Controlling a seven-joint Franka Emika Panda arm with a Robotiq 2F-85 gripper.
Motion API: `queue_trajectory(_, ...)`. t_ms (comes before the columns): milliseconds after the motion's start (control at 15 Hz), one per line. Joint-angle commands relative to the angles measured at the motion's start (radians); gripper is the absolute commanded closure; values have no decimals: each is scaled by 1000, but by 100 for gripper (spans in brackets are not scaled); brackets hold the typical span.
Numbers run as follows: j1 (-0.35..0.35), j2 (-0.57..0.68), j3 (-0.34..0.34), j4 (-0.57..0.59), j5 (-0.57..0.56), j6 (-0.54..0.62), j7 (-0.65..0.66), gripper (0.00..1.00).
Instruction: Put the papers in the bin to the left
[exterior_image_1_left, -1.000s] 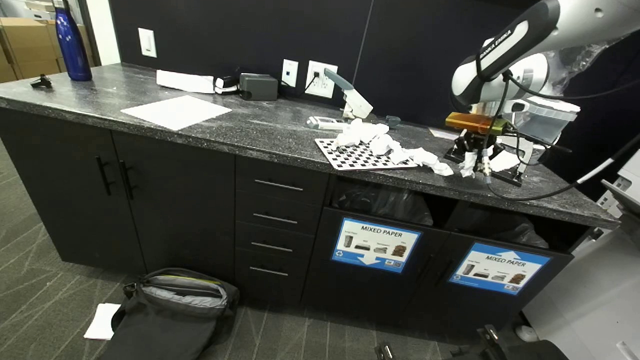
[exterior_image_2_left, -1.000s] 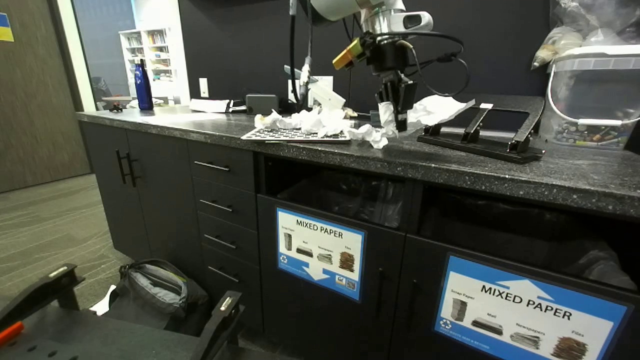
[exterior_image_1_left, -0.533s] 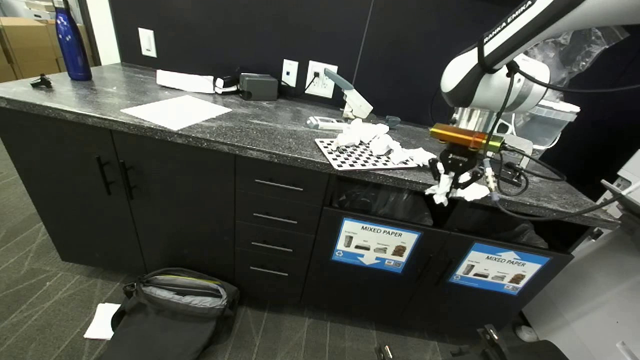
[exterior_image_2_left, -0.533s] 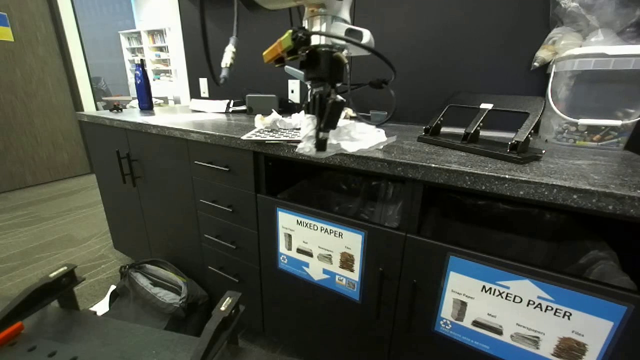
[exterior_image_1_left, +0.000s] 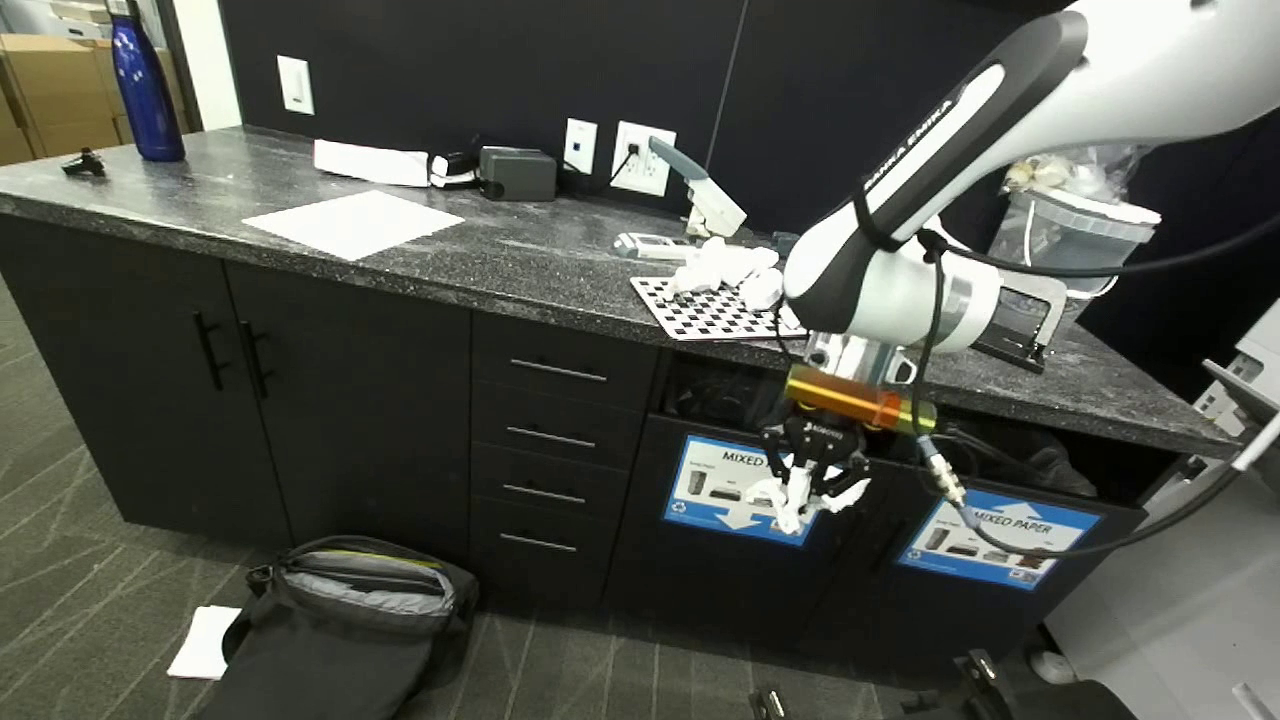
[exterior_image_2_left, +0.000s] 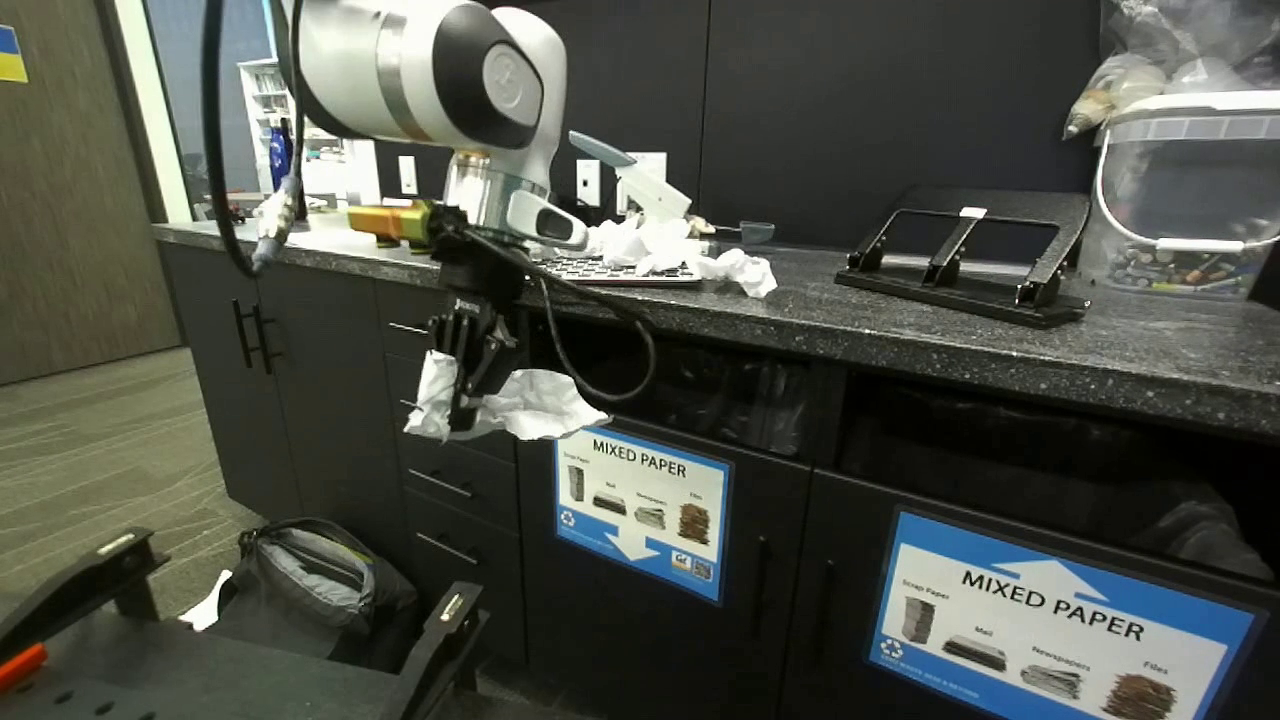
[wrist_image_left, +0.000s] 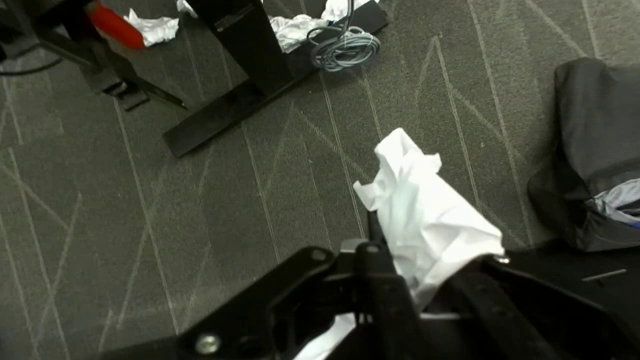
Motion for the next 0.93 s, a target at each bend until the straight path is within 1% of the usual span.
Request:
queue_trajectory(0,78,111,-46,22,-153,208,33,92)
queue_trajectory(133,140,186,-111,40,-253,354,81,91)
queue_trajectory(267,230,263,-214,76,-332,481,125,91)
queue_trajectory(333,277,302,-267,102,-347,538,136,92)
queue_trajectory(400,315,343,-312,127,-340,602,137,92)
queue_trajectory(533,383,427,-390,183,-283,720,114,93)
queue_trajectory(600,408,463,-418,214,-243,768,96,92)
queue_trajectory(800,461,567,-479,298,-86,902,43,93)
queue_trajectory(867,459,603,-480,332,-27,931,23,93)
